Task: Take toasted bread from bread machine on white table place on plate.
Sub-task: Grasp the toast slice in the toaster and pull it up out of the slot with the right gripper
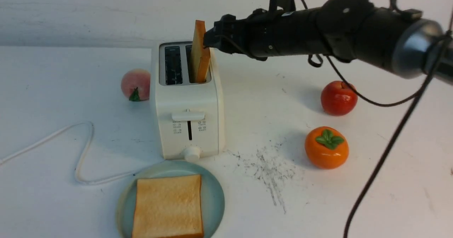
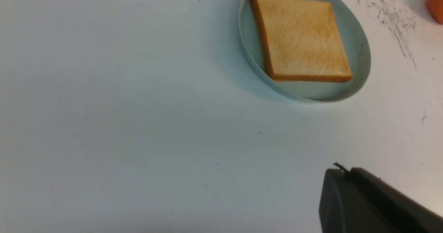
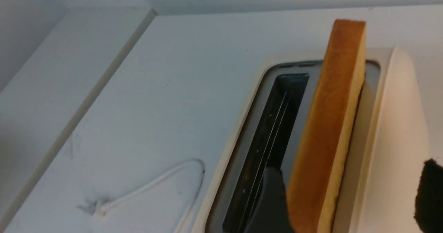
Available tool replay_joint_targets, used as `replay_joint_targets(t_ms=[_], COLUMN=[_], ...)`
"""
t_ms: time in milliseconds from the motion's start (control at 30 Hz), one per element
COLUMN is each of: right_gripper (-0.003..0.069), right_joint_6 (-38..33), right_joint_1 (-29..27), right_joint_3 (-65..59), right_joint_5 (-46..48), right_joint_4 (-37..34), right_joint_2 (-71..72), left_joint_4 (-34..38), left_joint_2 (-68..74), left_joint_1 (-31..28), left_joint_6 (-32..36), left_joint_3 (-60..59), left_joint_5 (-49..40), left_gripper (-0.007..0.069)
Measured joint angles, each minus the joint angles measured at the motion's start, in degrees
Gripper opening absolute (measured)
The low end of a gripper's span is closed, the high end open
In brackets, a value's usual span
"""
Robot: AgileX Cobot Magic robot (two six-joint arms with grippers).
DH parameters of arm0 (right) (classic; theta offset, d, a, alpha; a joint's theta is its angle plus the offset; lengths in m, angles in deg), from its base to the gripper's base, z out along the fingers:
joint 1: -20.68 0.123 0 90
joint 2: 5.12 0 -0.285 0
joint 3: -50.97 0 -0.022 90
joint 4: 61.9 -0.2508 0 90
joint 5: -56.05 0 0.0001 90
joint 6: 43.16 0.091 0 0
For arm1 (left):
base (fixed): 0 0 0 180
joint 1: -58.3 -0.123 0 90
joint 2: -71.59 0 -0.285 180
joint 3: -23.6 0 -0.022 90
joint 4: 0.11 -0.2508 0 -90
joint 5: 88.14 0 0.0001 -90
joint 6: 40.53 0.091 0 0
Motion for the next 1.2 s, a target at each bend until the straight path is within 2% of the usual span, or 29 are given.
replay_joint_targets(t_ms=[133, 233, 400, 600, 733, 800, 833, 867, 900, 1100, 1200], right_gripper=[0.0544, 0.0545, 0.0545, 0.0528, 0.0381, 0.0220, 0.0204, 0.0104, 0.0068, 0.0066, 0.0066], right_joint_6=[-0.58, -3.56, -8.39, -10.36, -10.71, -10.71, -10.73, -10.92, -11.32, -14.44, -15.04], right_joint_1=[0.00, 0.07, 0.07, 1.44, 1.88, 1.88, 1.88, 1.88, 1.88, 1.88, 1.77], right_joint_3=[1.96, 2.73, 3.11, 3.16, 3.22, 3.22, 3.22, 3.22, 3.22, 3.26, 3.39], right_joint_5=[-0.95, -1.01, 0.49, 1.64, 1.98, 1.98, 1.93, 1.93, 1.93, 4.47, 13.37], right_joint_4=[-6.00, -9.28, -10.62, -10.73, -10.55, -10.26, -10.10, -9.19, -8.67, -6.89, -6.22], right_joint_2=[-3.69, -4.39, -4.39, -4.41, -4.52, -4.24, -4.19, -3.54, -2.74, 6.96, 14.71], left_joint_4=[0.00, 0.00, -0.96, -2.43, -3.19, -3.47, -3.52, -3.52, -3.52, -3.65, -3.65], left_joint_2=[-2.21, -2.52, -2.52, -2.52, -2.52, -2.52, -2.52, -2.52, -2.52, -2.52, -2.52], left_joint_1=[0.00, 0.00, 0.00, 0.00, 0.00, 0.00, 0.00, 0.00, 0.00, 0.00, 0.00], left_joint_6=[0.00, 0.00, 0.00, 0.00, 0.00, 0.00, 0.00, 0.00, 0.00, 0.00, 0.00], left_joint_3=[0.00, 0.00, 0.00, 0.00, 0.00, 0.00, 0.00, 0.00, 0.00, 0.00, 0.00], left_joint_5=[-1.58, -2.68, -2.95, -2.89, -2.69, -2.75, -2.75, -2.90, -2.90, -2.90, -2.90], left_gripper=[-0.0014, -0.0014, -0.0014, -0.0014, -0.0014, -0.0014, -0.0014, -0.0014, -0.0014, -0.0014, -0.0014])
